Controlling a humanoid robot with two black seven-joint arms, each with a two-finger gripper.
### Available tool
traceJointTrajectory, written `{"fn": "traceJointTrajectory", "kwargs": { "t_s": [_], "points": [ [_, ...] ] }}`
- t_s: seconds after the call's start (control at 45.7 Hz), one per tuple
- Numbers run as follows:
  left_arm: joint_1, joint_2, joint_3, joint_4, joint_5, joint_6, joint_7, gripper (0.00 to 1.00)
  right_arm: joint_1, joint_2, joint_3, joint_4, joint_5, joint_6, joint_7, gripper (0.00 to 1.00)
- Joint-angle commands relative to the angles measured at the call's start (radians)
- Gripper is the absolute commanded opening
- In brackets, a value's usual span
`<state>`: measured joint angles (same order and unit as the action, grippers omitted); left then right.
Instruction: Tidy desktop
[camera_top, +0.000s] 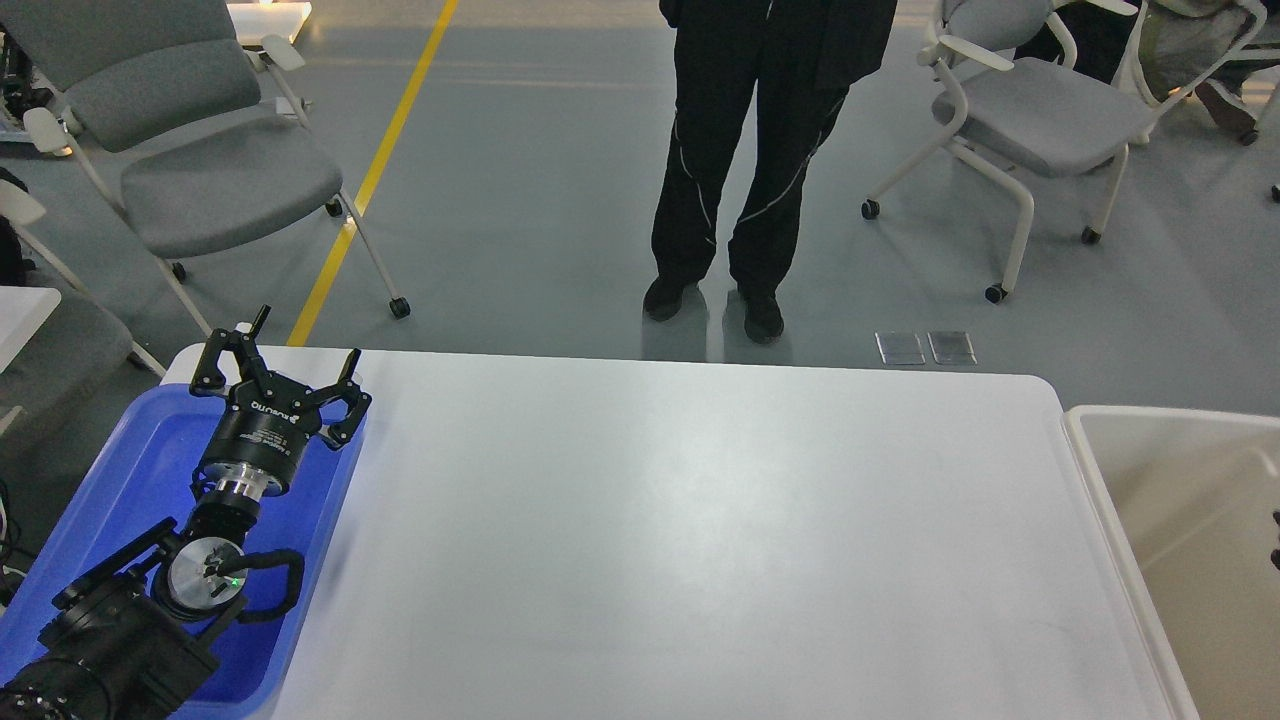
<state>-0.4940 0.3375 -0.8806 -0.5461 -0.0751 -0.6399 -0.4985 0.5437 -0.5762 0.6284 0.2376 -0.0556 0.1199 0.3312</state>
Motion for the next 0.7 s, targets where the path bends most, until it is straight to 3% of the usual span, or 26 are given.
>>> {"fn": "traceJointTrajectory", "kwargs": {
  "t_s": [0.0,0.197,0.307,0.547,0.679],
  "points": [
    [0.0,0.0,0.0,0.0,0.0,-0.001,0.0,1.0,-0.117,-0.083,0.25,0.342,0.014,0.041,0.085,1.0],
    [0.0,0.0,0.0,0.0,0.0,-0.001,0.0,1.0,-0.238,-0.056,0.428,0.591,-0.039,0.029,0.086,1.0],
    [0.0,0.0,0.0,0.0,0.0,-0.001,0.0,1.0,-0.254,-0.022,0.439,0.635,-0.049,0.027,0.1,1.0],
    [0.0,0.0,0.0,0.0,0.0,-0.001,0.0,1.0,-0.252,0.116,0.445,0.64,-0.16,0.018,0.218,1.0],
    [0.0,0.0,0.0,0.0,0.0,-0.001,0.0,1.0,-0.234,0.186,0.444,0.64,-0.242,-0.069,0.243,1.0]
  ]
}}
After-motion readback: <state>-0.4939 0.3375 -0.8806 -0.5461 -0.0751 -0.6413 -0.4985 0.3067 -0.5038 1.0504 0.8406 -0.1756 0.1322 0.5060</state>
